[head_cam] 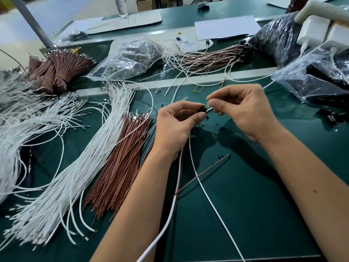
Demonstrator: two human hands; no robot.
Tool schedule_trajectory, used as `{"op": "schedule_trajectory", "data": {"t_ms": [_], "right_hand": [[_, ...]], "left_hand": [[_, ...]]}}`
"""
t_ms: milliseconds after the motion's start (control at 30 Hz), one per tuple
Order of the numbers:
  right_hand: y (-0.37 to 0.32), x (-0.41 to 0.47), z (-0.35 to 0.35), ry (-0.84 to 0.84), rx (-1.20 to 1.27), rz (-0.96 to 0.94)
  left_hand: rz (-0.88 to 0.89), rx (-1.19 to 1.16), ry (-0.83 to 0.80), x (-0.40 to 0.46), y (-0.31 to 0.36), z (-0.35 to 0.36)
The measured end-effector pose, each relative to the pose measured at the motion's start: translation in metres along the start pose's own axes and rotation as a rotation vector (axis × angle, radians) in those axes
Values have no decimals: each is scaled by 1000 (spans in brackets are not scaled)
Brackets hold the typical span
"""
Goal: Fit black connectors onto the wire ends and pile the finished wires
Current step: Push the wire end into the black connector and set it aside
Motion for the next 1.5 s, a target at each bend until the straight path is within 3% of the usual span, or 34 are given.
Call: {"op": "schedule_trajectory", "data": {"t_ms": [567,767,1100,1500], "right_hand": [[-5,-1,-6,-206,-229,-11],[-7,-2,-7,-228,-222,-49],[-5,-2,-5,-209,-248,-10],[-7,-3,-5,-225,-217,-70]], "left_hand": [[-11,33,-40,1,-2,0],[-33,-25,-32,-1,0,-1],[12,97,20,-2,-1,3],[-46,-21,-30,-1,3,-3]]}}
Point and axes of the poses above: each hand's wrist, its own x-axis towards the middle knuckle, its own z-axis out of the palm, y = z × x, the point moved 2 cm from there along x, towards the middle knuckle, and after that the axes turned 13 degrees about -y, right-handed, at the moved point
